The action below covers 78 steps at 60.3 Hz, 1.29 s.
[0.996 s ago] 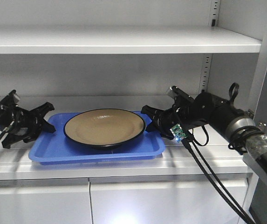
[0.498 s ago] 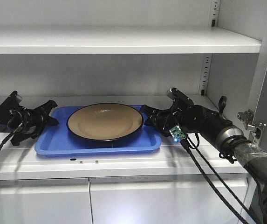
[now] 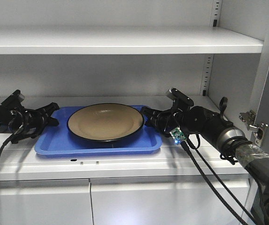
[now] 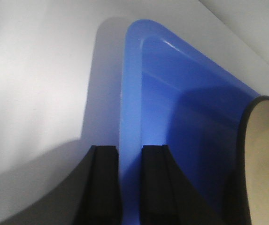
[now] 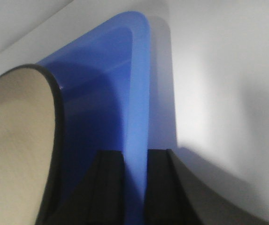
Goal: Place disk in tray to left cabinet
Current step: 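Lower the tray with both grippers onto the cabinet shelf, then open the left gripper and withdraw it from the tray rim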
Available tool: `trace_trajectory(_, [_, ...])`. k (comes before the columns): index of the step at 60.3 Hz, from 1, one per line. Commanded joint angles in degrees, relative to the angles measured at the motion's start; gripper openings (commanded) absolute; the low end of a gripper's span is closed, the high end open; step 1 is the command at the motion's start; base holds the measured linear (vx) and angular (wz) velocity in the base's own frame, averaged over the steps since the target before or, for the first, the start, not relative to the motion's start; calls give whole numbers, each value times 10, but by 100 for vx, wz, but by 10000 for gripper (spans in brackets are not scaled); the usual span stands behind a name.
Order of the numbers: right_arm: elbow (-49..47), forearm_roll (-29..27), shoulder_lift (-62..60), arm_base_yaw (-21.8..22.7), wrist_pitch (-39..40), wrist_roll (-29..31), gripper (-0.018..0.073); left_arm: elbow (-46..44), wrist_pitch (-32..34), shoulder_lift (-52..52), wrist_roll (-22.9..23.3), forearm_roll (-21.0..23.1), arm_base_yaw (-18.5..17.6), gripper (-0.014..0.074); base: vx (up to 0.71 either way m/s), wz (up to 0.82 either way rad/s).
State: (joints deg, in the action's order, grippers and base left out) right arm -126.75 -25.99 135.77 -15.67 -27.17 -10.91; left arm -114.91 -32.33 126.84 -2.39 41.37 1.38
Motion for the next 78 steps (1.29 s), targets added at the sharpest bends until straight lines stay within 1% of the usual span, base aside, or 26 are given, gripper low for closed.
trace_trajectory(1, [-22,-1,-46,-2,60,22,327,-16,56,-41,-3,16,-3,209,0,0])
trace_trajectory(6, [-22,1,-48,-2,73,22,416,-16,62,-48,-13,14,-3,278,0,0])
trace_trajectory(12, [-22,2,-51,-2,82,22,490,-16,69,-56,-33,0,-1,351,0,0])
trace_trajectory(16, [-22,10,-55,-2,90,22,515,-16,70,-63,-36,-11,0,383,0,0])
trace_trajectory(21, [-22,18,-61,-2,95,22,521,-16,69,-68,-37,-15,5,410,0,0])
trace_trajectory(37, [-22,33,-67,-2,99,22,519,-16,54,-76,-37,-14,9,413,0,0])
trace_trajectory(51, [-22,31,-67,-2,99,22,519,-16,1,-76,-37,-9,9,413,0,0])
trace_trajectory(78, [-22,31,-67,-2,99,22,519,-16,9,-76,-37,-10,9,413,0,0])
